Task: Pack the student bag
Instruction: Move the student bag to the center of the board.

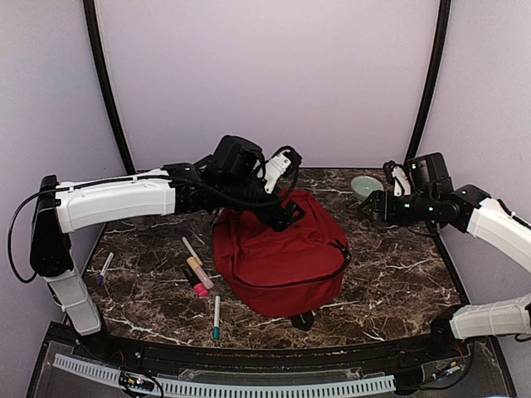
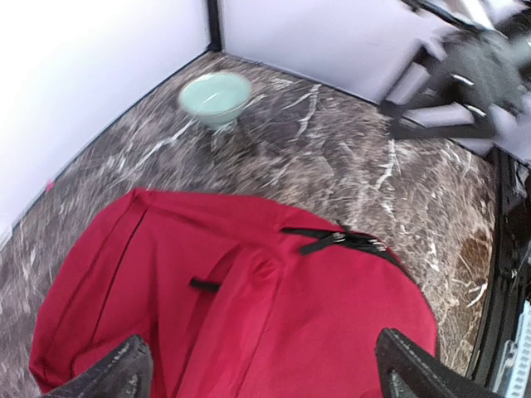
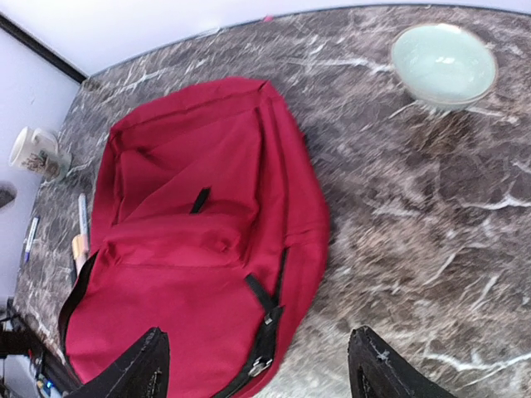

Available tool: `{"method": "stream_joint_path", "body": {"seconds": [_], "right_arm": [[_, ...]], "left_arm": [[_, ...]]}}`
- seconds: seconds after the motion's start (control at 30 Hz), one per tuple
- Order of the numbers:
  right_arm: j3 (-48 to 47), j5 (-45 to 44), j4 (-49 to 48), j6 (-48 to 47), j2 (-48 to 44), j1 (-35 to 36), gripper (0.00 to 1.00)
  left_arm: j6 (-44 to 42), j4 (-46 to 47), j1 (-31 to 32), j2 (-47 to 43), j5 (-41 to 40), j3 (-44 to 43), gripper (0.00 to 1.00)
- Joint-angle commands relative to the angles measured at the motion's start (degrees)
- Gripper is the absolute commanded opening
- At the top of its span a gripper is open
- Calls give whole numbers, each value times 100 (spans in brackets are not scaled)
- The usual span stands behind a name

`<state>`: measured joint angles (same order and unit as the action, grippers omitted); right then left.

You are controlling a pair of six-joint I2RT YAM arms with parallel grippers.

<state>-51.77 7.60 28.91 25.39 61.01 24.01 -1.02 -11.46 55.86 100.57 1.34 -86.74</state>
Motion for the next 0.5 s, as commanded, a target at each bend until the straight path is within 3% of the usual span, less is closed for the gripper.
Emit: {"method": "stream_joint_path", "body": {"seconds": [0.0, 0.2, 0.47], "right_arm": [[-252, -6, 854, 783, 208, 513, 75], [-393, 157, 1948, 1220, 586, 863, 75], [156, 1391, 1557, 1354, 986, 870, 71]], "left_arm": [[565, -919, -906, -182, 659, 88, 91], [505, -1134, -1334, 163, 1098, 238, 87], [-168, -1040, -1481, 1159, 1239, 64, 85]]}}
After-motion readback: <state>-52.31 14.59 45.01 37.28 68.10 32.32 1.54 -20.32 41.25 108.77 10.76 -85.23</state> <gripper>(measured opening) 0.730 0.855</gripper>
